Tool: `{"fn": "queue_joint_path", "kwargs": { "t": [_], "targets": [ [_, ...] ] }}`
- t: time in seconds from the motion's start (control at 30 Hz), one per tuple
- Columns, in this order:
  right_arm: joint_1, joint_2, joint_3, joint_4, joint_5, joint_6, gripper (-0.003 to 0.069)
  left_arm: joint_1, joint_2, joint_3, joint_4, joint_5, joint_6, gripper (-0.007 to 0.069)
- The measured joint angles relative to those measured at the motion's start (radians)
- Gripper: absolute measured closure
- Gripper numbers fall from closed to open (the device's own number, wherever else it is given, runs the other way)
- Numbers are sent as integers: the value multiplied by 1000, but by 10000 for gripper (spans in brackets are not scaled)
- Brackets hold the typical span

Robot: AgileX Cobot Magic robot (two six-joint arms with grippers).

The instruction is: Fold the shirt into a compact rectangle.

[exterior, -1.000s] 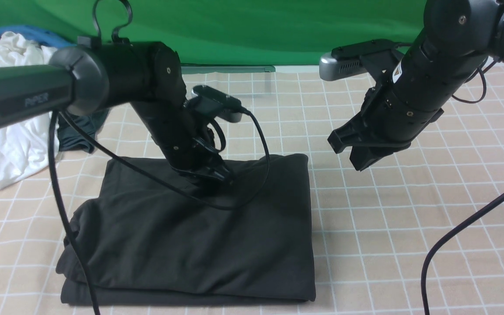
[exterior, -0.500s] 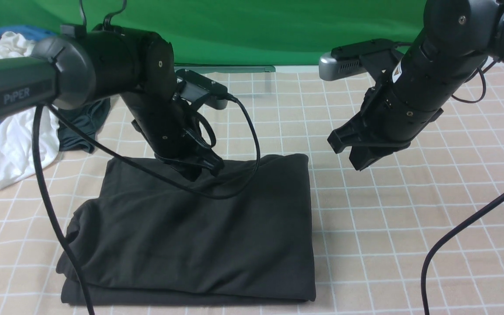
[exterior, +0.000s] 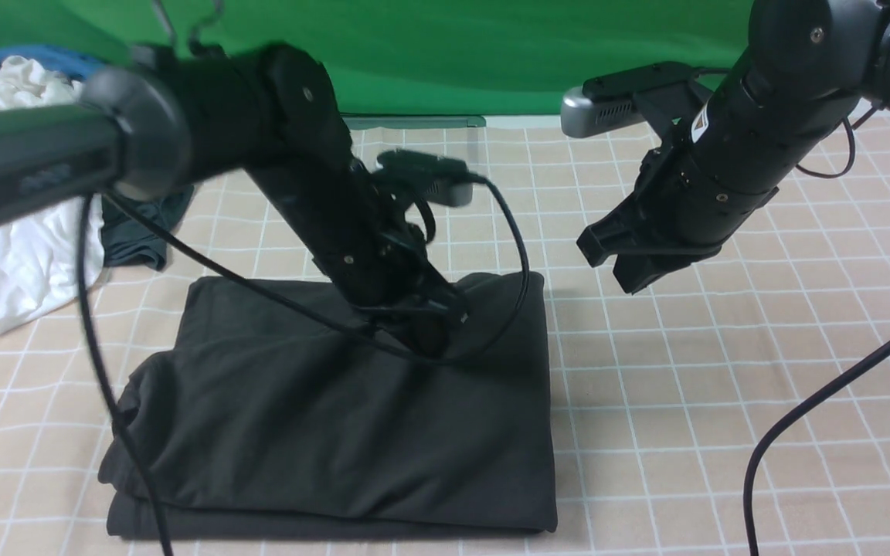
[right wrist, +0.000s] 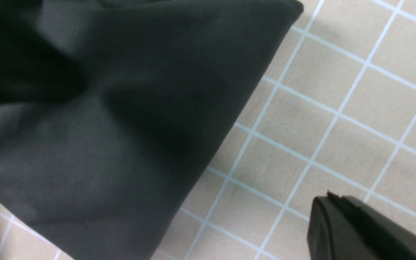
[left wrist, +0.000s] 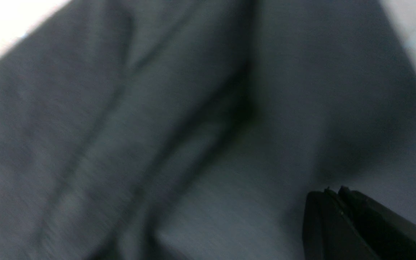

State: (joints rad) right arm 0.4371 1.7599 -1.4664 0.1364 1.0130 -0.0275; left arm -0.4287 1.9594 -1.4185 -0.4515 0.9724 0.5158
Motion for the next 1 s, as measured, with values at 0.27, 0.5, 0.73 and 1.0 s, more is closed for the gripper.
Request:
{"fn": "queue_joint_path", "kwargs": {
  "t": [0.27, 0.5, 0.73, 1.0],
  "targets": [
    [0, 0, 0, 0, -4, 0, 622, 45, 66, 0, 145, -225, -144, 606],
    [0, 0, -1, 27, 27, -2, 622, 56, 50, 0, 167, -201, -162, 606],
    [-13, 0, -22, 32, 133, 6, 619, 89, -170, 2, 187, -115, -173, 606],
    [40, 16, 46, 55, -41, 35, 355, 100, -568, 228, 168, -145, -200, 606]
  ]
}}
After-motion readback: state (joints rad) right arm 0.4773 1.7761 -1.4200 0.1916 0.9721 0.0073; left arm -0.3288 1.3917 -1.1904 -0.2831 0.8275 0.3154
